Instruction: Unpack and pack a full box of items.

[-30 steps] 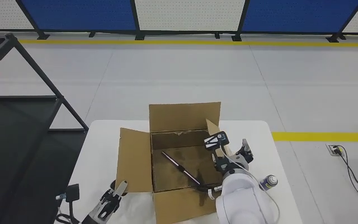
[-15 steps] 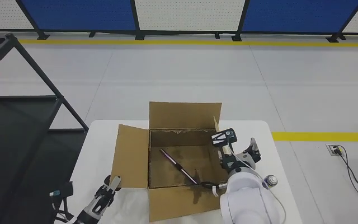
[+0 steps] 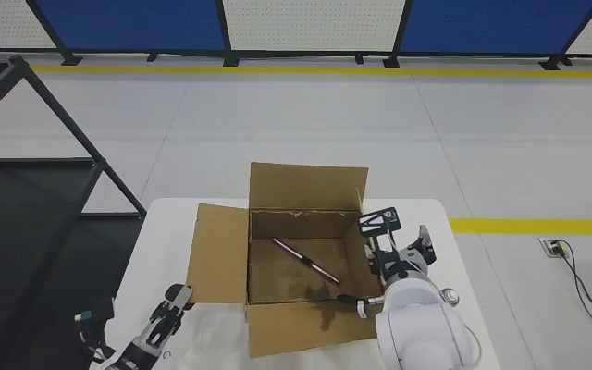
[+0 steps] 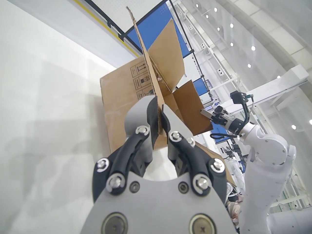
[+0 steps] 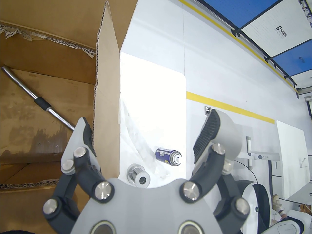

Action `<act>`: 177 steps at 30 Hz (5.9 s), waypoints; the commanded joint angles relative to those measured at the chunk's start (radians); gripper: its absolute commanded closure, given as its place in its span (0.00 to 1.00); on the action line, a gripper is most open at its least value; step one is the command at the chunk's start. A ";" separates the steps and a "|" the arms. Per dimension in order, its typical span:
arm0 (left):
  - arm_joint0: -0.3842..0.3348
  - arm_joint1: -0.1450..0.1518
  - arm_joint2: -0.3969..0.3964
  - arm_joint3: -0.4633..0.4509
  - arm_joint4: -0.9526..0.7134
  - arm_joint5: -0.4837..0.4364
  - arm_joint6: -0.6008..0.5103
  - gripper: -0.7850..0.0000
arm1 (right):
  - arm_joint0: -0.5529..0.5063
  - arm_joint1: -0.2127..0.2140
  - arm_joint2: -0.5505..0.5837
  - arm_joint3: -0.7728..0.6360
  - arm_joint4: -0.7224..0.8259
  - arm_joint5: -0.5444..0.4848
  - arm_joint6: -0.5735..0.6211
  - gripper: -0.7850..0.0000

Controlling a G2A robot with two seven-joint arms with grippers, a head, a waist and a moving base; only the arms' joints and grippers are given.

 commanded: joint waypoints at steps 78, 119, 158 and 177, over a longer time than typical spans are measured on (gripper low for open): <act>-0.022 -0.003 0.006 -0.013 -0.001 0.065 0.052 0.00 | -0.023 -0.041 0.253 0.120 0.200 0.034 -0.077 0.00; -0.022 -0.003 0.006 -0.013 -0.001 0.065 0.052 0.00 | -0.146 0.055 0.713 0.296 0.648 -0.248 -0.118 0.00; -0.022 -0.003 0.006 -0.013 -0.001 0.065 0.052 0.00 | -0.424 0.135 0.619 0.152 0.907 -0.590 -0.233 0.00; -0.022 -0.003 0.006 -0.013 -0.001 0.065 0.052 0.00 | -0.365 0.177 0.570 0.210 0.872 -0.545 -0.240 1.00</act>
